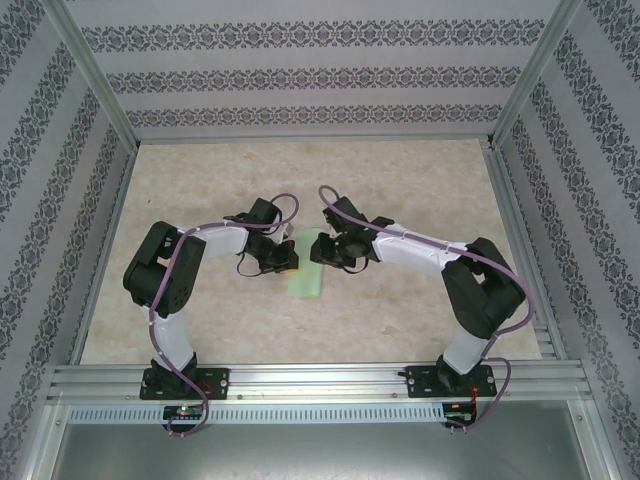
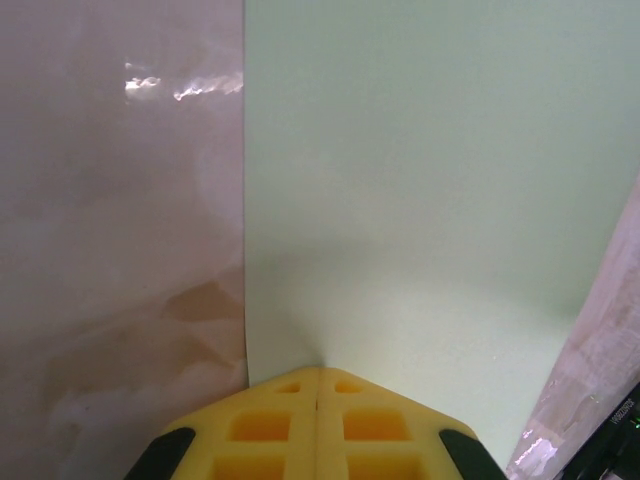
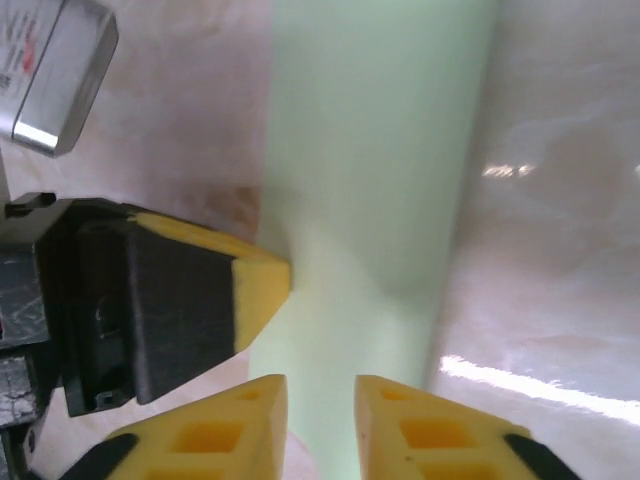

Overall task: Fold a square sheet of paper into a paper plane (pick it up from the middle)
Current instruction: Fold the square sheet of paper in half at the center of the table.

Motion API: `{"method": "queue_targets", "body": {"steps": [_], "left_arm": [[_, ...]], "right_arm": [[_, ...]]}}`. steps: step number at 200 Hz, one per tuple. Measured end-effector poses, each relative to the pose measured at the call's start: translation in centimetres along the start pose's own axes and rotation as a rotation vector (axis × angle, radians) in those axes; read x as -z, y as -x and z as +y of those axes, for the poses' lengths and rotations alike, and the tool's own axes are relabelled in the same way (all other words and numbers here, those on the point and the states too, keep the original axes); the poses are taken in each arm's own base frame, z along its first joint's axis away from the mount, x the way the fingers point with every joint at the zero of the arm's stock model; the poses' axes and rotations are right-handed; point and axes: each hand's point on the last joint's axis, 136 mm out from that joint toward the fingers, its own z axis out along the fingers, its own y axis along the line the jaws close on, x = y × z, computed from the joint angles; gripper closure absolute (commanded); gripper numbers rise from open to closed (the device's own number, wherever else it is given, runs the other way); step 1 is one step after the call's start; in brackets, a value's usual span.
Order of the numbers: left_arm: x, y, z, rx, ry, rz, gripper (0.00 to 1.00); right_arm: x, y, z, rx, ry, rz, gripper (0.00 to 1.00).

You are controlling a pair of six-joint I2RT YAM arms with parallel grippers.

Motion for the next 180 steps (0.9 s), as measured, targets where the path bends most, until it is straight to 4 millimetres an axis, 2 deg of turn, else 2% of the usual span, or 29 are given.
{"method": "queue_targets", "body": {"steps": [22, 69, 128, 180], "left_arm": [[-0.1, 0.0, 0.1, 0.009, -0.002, -0.004, 1.0], [-0.1, -0.1, 0.1, 0.014, -0.004, -0.007, 1.0], [-0.1, 0.0, 0.1, 0.014, -0.004, -0.007, 1.0], [-0.1, 0.0, 0.1, 0.014, -0.003, -0.007, 1.0]], "right_arm": [[-1.5, -0.6, 0.4, -0.012, -0.007, 0.023, 0.93], [-3.4, -0.9, -1.1, -0.073, -0.058, 0.044, 0.95], [-4.5, -1.0, -1.6, -0.082, -0.077, 0.059, 0.95], [-4.4, -0.4, -2.3, -0.098, -0.086, 0.05, 0.95]]}}
